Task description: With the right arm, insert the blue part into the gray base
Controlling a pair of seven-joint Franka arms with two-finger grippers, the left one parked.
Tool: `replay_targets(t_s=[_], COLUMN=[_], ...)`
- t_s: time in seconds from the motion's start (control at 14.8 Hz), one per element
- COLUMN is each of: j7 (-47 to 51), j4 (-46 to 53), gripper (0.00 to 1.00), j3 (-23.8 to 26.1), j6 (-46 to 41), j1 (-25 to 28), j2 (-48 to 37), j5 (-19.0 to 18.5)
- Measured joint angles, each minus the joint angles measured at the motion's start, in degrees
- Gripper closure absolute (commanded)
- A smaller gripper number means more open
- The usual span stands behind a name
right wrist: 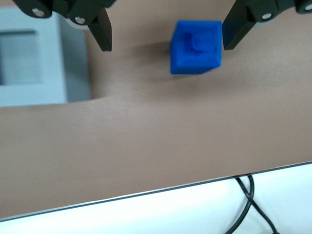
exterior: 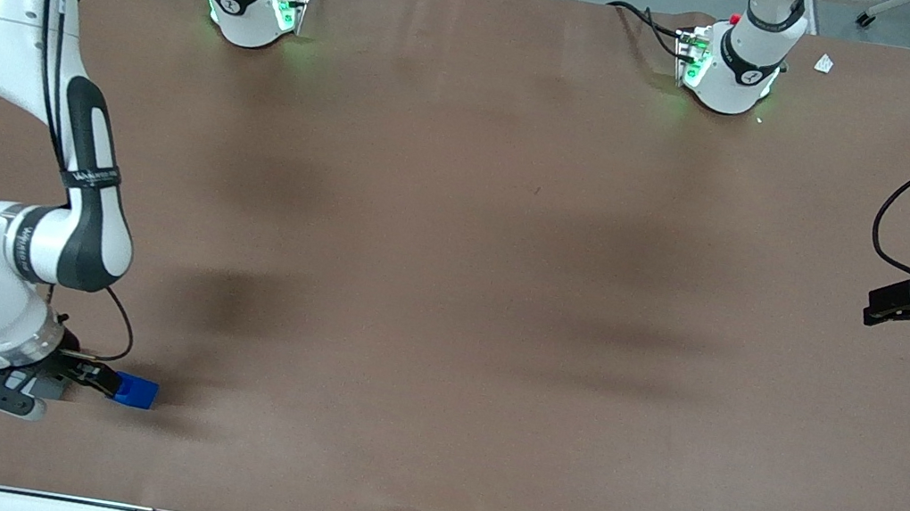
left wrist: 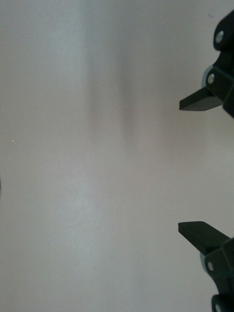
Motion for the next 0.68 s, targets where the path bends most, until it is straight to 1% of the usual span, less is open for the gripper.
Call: replay_targets(t_s=[0.2,0.27,0.41,0.68], j7=[-2.13,-2.40,-2.59,-2.73], j4=[-7.18,-9.37,-12.00,-13.29], gripper=[0.00,0.00,0.00,0.00], j3=[-0.04,-0.04,-0.03,0.04], j6=[-1.10,-2.83,-10.58,-26.81], j1=[-1.15,-1.30,-1.48,-1.48], j2=[-8.97,-12.59,-20.16,-33.24], j5=[0.00,0.00,0.00,0.00])
